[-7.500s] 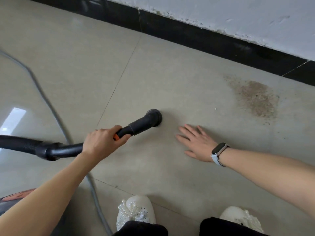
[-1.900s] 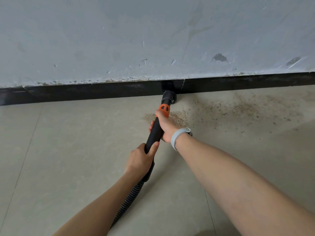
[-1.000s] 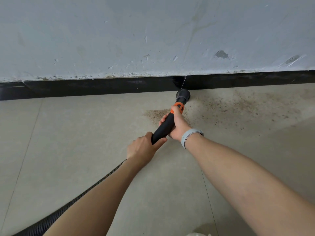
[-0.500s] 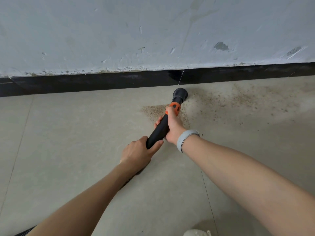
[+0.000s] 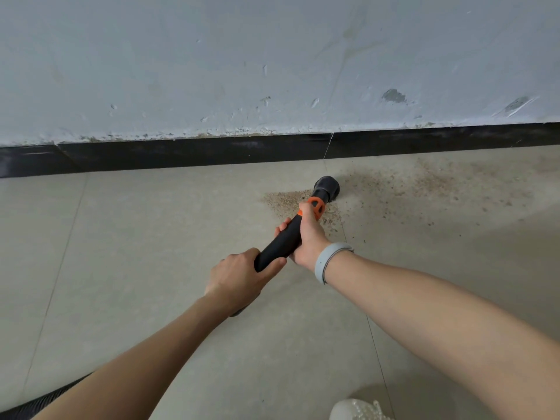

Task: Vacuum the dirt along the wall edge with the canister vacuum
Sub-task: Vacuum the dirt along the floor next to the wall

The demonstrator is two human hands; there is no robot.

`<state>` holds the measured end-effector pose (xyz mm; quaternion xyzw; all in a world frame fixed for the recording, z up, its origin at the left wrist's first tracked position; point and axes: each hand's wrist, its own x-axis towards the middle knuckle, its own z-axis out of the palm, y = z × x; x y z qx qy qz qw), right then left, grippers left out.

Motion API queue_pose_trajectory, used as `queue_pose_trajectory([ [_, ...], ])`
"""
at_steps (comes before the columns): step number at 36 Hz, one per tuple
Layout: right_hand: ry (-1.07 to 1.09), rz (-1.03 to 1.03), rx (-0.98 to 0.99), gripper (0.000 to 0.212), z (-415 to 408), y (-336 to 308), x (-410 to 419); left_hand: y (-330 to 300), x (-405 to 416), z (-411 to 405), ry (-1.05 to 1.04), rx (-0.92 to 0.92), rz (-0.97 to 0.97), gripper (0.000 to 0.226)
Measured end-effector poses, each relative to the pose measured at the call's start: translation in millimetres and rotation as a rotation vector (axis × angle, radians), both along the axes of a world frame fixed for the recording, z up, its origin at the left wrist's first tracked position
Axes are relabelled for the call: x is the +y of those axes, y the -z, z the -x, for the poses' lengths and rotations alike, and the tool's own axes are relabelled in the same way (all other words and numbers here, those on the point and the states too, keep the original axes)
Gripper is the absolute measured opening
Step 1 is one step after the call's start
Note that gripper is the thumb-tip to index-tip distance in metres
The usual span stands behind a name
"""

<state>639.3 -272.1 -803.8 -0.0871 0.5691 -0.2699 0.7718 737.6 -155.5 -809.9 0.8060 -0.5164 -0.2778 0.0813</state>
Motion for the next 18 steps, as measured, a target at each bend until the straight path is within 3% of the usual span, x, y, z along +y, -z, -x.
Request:
queue_pose_trajectory([
  [9, -0.116, 0.043, 0.022, 0.027, -39.1, -14.4, 13.7, -14.7, 24.4, -18.3, -0.157, 0.008, 0.029, 0.049],
  [18, -0.242, 0.006, 0.054, 0.025, -78.7, -19.8, 43.3, -28.3, 49.1, -27.8, -0.299, -0.151, -0.031, 0.040],
])
